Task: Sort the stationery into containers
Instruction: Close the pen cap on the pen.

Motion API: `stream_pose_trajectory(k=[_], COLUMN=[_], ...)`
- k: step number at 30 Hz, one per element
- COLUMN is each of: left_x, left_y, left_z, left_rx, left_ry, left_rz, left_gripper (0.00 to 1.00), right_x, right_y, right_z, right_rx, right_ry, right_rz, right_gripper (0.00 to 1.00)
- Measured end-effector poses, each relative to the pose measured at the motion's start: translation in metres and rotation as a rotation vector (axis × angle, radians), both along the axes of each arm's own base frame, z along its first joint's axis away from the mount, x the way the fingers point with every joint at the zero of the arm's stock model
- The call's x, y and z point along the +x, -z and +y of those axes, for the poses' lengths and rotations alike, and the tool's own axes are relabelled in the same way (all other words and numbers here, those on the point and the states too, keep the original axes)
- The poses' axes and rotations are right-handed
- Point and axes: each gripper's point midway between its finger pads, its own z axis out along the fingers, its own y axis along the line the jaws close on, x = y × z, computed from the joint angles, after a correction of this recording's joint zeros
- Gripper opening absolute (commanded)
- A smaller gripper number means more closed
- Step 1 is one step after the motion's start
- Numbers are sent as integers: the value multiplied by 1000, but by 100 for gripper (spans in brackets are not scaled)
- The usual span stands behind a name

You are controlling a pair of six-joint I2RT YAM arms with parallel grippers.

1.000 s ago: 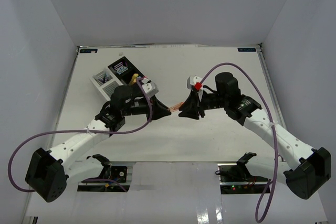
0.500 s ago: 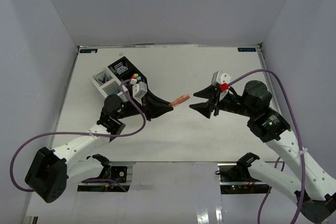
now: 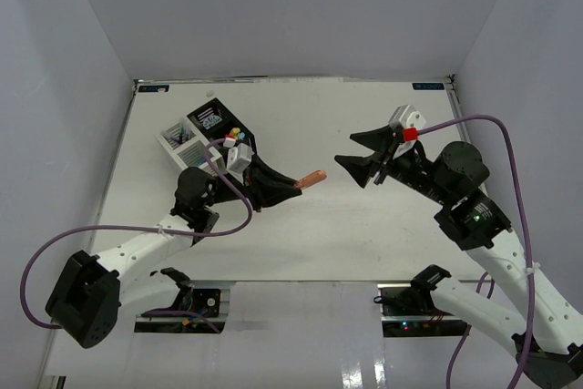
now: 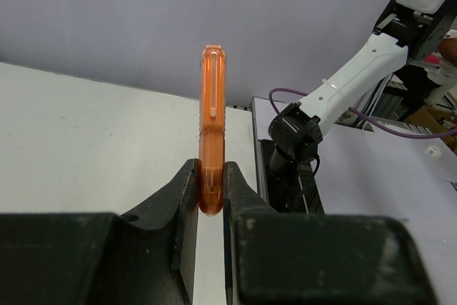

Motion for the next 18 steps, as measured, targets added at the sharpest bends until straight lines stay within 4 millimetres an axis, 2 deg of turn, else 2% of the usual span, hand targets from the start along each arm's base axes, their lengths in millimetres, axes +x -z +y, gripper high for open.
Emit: stream_pose_trajectory(k=[4,8,11,14,18], left_x=[1,10,21,32,43], left_y=[5,-6,-11,-8,8], left_z=[3,6,6,4,4], left_rx=[44,66,89,130,190], left_ry=[-28,-91,-138,-177,-218], left_rz=[15,0,7,41,99], left_gripper=[0,0,0,0,0], right_x=[8,23,34,46,60], right_y=[15,43,55,61,68], right_z=[6,11,17,21,23], right_rx=[-6,-25,-28,-18,-17], right_ry=[3,35,54,81,121], right_rz=[27,99,142,160,170], right_gripper=[64,64,64,64,64])
